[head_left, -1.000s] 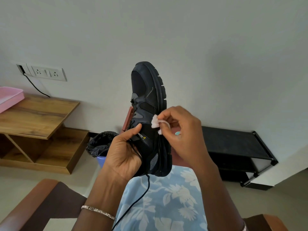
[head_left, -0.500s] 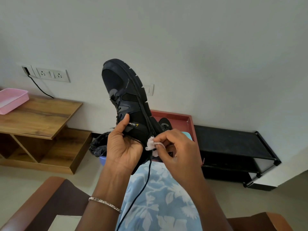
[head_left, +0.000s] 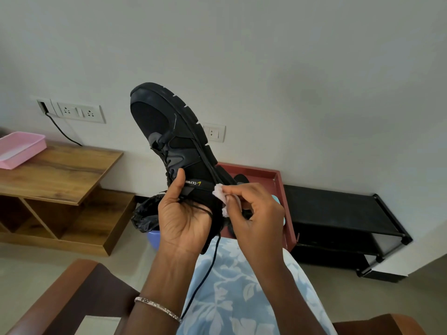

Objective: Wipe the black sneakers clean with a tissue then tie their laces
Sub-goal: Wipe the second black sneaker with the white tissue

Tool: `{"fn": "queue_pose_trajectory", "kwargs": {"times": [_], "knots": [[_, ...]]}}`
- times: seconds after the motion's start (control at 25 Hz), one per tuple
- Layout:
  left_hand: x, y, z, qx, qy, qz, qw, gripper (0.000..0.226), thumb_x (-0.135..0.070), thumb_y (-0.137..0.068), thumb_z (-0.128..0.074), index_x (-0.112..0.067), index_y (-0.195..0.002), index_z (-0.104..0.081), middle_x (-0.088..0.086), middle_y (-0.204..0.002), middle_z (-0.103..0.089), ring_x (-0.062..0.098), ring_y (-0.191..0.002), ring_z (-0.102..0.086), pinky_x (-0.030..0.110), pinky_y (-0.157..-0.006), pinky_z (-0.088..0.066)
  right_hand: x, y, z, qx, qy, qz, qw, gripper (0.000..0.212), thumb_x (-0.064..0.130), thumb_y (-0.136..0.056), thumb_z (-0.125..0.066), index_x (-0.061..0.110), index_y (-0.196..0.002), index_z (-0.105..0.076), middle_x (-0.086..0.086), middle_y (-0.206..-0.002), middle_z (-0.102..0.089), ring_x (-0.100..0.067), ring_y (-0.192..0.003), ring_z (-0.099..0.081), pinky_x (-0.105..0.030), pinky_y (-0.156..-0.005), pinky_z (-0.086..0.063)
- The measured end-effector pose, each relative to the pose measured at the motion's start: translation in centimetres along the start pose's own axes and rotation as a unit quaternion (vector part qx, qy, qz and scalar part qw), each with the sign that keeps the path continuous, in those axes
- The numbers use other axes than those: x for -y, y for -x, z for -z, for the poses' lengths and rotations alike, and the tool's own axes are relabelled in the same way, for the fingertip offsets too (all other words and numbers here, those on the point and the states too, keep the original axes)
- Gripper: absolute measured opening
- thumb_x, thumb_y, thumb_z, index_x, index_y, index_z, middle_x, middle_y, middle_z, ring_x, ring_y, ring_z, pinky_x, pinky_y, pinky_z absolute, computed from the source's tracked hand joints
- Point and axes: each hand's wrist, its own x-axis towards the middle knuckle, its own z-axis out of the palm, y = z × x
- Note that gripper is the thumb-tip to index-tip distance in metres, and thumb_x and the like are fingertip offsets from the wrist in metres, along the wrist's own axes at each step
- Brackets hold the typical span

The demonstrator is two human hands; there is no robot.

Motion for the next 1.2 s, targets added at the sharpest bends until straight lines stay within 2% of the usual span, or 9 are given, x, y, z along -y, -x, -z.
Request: {"fn": "queue_pose_trajectory", "kwargs": {"times": [0.2, 0.36, 0.48, 0.64, 0.76, 0.88, 0.96, 1.08, 1.2], "knots": [[-0.1, 0.6, 0.0, -0.006, -0.032, 0.022, 0.999, 0.025, -0.024, -0.080, -0.070, -0.003, -0.093, -0.075, 0.006, -0.098, -0.064, 0.020, -0.096, -0.062, 0.034, -0.107, -0.039, 1.6, 0.1, -0.4, 0.041, -0.038, 0.041, 0.998, 0.017, 0.003, -0.090, -0.071, 0.013, -0.102, -0.078, 0.006, -0.098, -0.072, -0.010, -0.095, -0.068, -0.024, -0.081, -0.056], [-0.5, 0.6, 0.0, -0.004, -0.023, -0.004, 1.000, 0.034, -0.016, -0.076, -0.074, -0.002, -0.107, -0.073, 0.013, -0.118, -0.070, 0.030, -0.106, -0.070, 0.048, -0.091, -0.057, 0.5, 1.0, -0.5, 0.016, -0.059, 0.032, 0.998, 0.016, -0.003, -0.088, -0.072, 0.009, -0.098, -0.077, 0.007, -0.097, -0.072, -0.008, -0.095, -0.068, -0.025, -0.081, -0.057], [-0.7, 0.2, 0.1, -0.021, -0.007, -0.018, 1.000, 0.034, -0.020, -0.087, -0.064, -0.002, -0.115, -0.070, 0.017, -0.125, -0.068, 0.036, -0.112, -0.068, 0.056, -0.106, -0.043, -0.7, 1.9, -0.6, 0.008, -0.035, -0.016, 0.999, 0.014, 0.003, -0.089, -0.073, 0.011, -0.099, -0.077, 0.007, -0.097, -0.073, -0.007, -0.095, -0.068, -0.027, -0.077, -0.059], [-0.5, -0.2, 0.8, -0.015, -0.011, -0.002, 1.000, 0.050, -0.020, -0.084, -0.066, 0.000, -0.130, -0.062, 0.021, -0.133, -0.062, 0.038, -0.124, -0.060, 0.054, -0.111, -0.038, -0.6, 0.6, -1.0, 0.015, -0.001, -0.045, 0.999, 0.014, 0.006, -0.090, -0.071, 0.017, -0.097, -0.077, 0.012, -0.092, -0.073, -0.007, -0.088, -0.068, -0.031, -0.072, -0.059], [-0.1, 0.0, 0.9, -0.009, -0.012, 0.011, 1.000, 0.042, -0.016, -0.081, -0.068, 0.008, -0.115, -0.070, 0.022, -0.128, -0.065, 0.031, -0.119, -0.063, 0.045, -0.105, -0.048, -0.1, -2.1, -1.2, 0.035, -0.030, -0.057, 0.997, 0.014, 0.009, -0.090, -0.070, 0.018, -0.098, -0.077, 0.012, -0.090, -0.075, -0.007, -0.083, -0.071, -0.035, -0.071, -0.060], [0.2, 0.2, 0.8, -0.020, -0.015, 0.006, 1.000, 0.032, -0.018, -0.089, -0.059, 0.008, -0.099, -0.076, 0.021, -0.119, -0.070, 0.027, -0.114, -0.066, 0.046, -0.098, -0.051, 0.1, -3.2, -1.4, 0.046, -0.034, -0.048, 0.997, 0.014, 0.009, -0.090, -0.071, 0.017, -0.100, -0.077, 0.009, -0.092, -0.076, -0.006, -0.083, -0.071, -0.033, -0.072, -0.061], [-0.1, 0.0, 1.0, -0.020, -0.012, 0.001, 1.000, 0.033, -0.014, -0.084, -0.065, 0.008, -0.107, -0.073, 0.023, -0.125, -0.067, 0.031, -0.117, -0.065, 0.046, -0.101, -0.050, -0.2, -2.6, -1.1, 0.057, -0.025, -0.038, 0.997, 0.015, 0.007, -0.089, -0.072, 0.017, -0.098, -0.079, 0.008, -0.092, -0.075, -0.007, -0.083, -0.070, -0.032, -0.072, -0.060], [-0.6, -0.2, 1.5, -0.013, -0.002, -0.025, 1.000, 0.060, -0.007, -0.071, -0.078, 0.002, -0.129, -0.063, 0.022, -0.134, -0.061, 0.039, -0.124, -0.060, 0.051, -0.110, -0.043, -1.6, 0.2, 0.2, 0.065, 0.004, -0.038, 0.997, 0.013, 0.007, -0.086, -0.076, 0.017, -0.094, -0.079, 0.010, -0.090, -0.073, -0.008, -0.083, -0.069, -0.027, -0.070, -0.059], [-0.8, -0.6, 1.4, -0.031, -0.002, -0.045, 0.999, 0.039, -0.014, -0.087, -0.065, 0.000, -0.123, -0.065, 0.019, -0.132, -0.064, 0.036, -0.122, -0.062, 0.053, -0.109, -0.044, -2.1, 2.6, 1.2, 0.082, 0.021, -0.076, 0.993, 0.014, 0.011, -0.083, -0.082, 0.022, -0.091, -0.079, 0.015, -0.088, -0.071, -0.004, -0.086, -0.068, -0.011, -0.069, -0.054]]}}
